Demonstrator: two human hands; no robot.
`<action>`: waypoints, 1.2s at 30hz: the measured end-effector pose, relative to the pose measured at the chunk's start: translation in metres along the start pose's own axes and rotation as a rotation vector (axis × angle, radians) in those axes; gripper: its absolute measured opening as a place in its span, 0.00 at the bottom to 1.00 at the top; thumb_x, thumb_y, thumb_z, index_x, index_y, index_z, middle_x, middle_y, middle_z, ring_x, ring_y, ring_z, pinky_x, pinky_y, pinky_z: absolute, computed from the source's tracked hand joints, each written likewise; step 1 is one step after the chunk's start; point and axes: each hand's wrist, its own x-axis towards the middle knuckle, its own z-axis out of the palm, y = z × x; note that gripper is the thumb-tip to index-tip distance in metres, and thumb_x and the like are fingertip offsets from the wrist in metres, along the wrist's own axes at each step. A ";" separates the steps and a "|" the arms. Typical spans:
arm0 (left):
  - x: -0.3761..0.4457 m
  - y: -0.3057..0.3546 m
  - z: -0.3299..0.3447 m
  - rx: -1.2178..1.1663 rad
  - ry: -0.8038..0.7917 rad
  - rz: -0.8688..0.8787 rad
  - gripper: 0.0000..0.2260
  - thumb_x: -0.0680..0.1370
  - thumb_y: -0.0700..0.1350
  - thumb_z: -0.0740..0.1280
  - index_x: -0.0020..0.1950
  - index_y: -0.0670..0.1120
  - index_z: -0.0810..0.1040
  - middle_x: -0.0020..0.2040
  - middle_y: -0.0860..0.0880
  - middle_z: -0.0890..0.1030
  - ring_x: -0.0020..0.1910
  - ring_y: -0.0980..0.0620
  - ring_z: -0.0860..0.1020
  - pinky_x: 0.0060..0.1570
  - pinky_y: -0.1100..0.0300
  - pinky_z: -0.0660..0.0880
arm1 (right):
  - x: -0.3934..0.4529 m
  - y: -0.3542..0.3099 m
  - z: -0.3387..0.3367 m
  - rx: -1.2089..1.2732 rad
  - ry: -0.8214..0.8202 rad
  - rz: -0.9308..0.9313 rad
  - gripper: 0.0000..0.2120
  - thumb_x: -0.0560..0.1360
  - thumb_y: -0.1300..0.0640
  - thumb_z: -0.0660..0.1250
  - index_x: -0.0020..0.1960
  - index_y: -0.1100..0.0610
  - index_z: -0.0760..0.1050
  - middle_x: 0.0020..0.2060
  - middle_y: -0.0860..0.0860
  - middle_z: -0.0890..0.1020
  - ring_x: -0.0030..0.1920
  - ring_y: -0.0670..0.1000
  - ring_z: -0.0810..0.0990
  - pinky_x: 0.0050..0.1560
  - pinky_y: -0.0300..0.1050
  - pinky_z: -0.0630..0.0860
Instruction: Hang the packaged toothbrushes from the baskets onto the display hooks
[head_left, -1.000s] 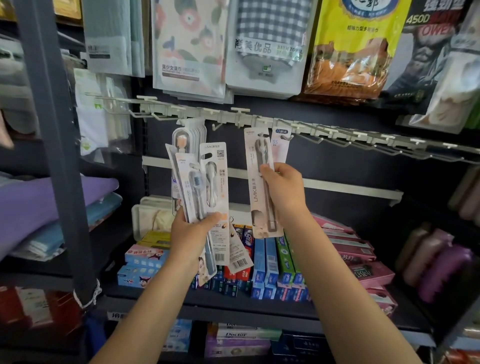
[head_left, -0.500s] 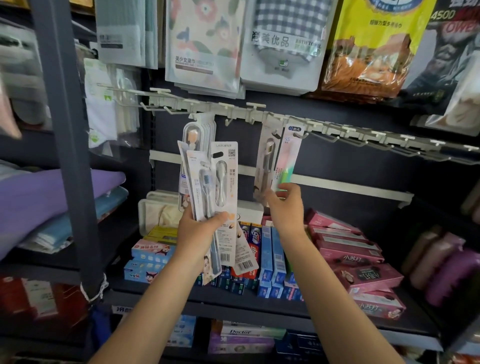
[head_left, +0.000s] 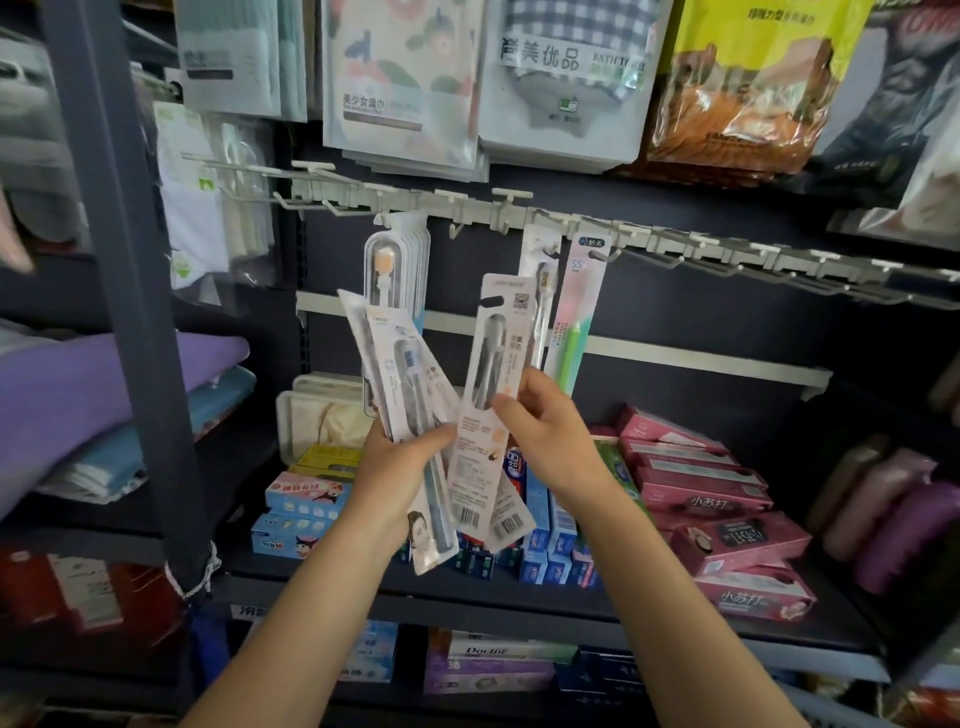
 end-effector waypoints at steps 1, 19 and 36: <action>0.000 0.000 -0.001 -0.008 0.019 -0.002 0.13 0.77 0.35 0.72 0.57 0.50 0.81 0.49 0.51 0.87 0.47 0.53 0.85 0.45 0.56 0.80 | 0.000 -0.001 0.000 0.018 -0.001 0.001 0.17 0.78 0.53 0.64 0.54 0.68 0.71 0.49 0.70 0.77 0.42 0.58 0.78 0.47 0.61 0.76; -0.004 0.010 0.001 -0.046 0.026 0.070 0.15 0.76 0.39 0.74 0.59 0.53 0.78 0.48 0.56 0.86 0.43 0.59 0.84 0.42 0.62 0.78 | 0.005 -0.002 -0.010 0.197 -0.021 0.025 0.23 0.80 0.68 0.66 0.66 0.45 0.71 0.54 0.54 0.84 0.51 0.54 0.86 0.48 0.50 0.84; 0.000 0.015 -0.012 -0.038 0.100 0.093 0.16 0.77 0.37 0.72 0.60 0.53 0.78 0.52 0.55 0.84 0.49 0.57 0.83 0.43 0.62 0.77 | 0.035 -0.022 0.002 0.188 0.346 -0.015 0.10 0.79 0.60 0.70 0.59 0.52 0.77 0.48 0.51 0.86 0.49 0.52 0.85 0.54 0.54 0.83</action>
